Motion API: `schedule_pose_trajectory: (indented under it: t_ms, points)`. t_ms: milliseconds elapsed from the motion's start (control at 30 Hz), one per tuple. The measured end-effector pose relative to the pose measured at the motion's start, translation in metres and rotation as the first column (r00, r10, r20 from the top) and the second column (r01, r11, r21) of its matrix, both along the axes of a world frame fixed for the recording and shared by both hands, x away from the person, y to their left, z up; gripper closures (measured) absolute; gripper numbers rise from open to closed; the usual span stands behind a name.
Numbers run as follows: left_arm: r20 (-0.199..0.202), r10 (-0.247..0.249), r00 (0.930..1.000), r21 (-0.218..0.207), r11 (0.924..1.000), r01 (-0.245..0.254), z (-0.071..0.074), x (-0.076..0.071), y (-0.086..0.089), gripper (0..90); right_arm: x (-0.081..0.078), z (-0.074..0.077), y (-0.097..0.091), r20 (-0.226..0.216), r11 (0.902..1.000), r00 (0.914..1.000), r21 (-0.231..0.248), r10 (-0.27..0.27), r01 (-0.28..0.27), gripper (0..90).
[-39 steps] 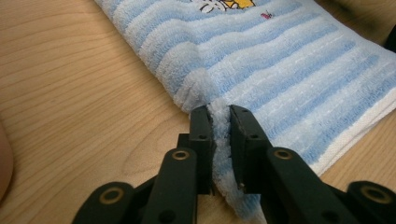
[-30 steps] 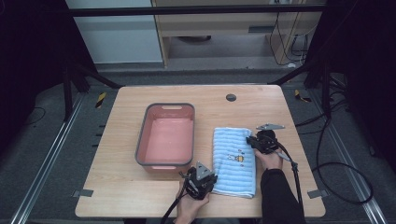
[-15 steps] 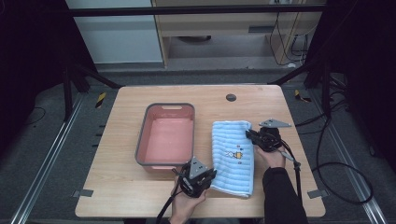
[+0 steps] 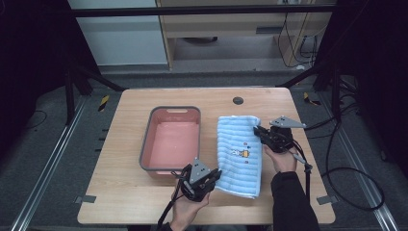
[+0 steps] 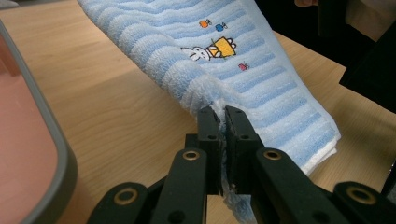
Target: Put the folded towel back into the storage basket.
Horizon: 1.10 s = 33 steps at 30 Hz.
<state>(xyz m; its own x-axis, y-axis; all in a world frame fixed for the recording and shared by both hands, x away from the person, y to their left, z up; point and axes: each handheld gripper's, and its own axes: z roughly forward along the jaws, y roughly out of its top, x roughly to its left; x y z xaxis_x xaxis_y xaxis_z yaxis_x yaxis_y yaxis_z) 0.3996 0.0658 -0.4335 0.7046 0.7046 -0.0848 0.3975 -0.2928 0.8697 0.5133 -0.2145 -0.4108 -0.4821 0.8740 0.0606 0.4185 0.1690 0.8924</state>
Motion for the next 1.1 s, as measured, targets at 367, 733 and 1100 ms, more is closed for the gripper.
schedule_pose_trajectory:
  t_ms: [367, 733, 1100]
  points:
    - [0.053, 0.001, 0.9986, -0.014, 0.9999, -0.001, 0.027, -0.001, 0.011, 85.6, -0.002, 0.026, 0.007, 0.043, 0.9999, 0.9991, -0.013, 0.003, -0.003, 82.5]
    - [0.088, 0.003, 0.9961, -0.024, 0.9997, -0.001, 0.051, 0.001, 0.021, 85.6, -0.002, 0.054, 0.016, 0.088, 0.9998, 0.996, -0.009, 0.016, -0.016, 82.6]
    - [0.127, 0.028, 0.9916, -0.029, 0.9993, -0.025, 0.066, -0.001, 0.035, 85.6, -0.001, 0.072, 0.032, 0.117, 0.9994, 0.9926, -0.002, 0.033, -0.033, 82.6]
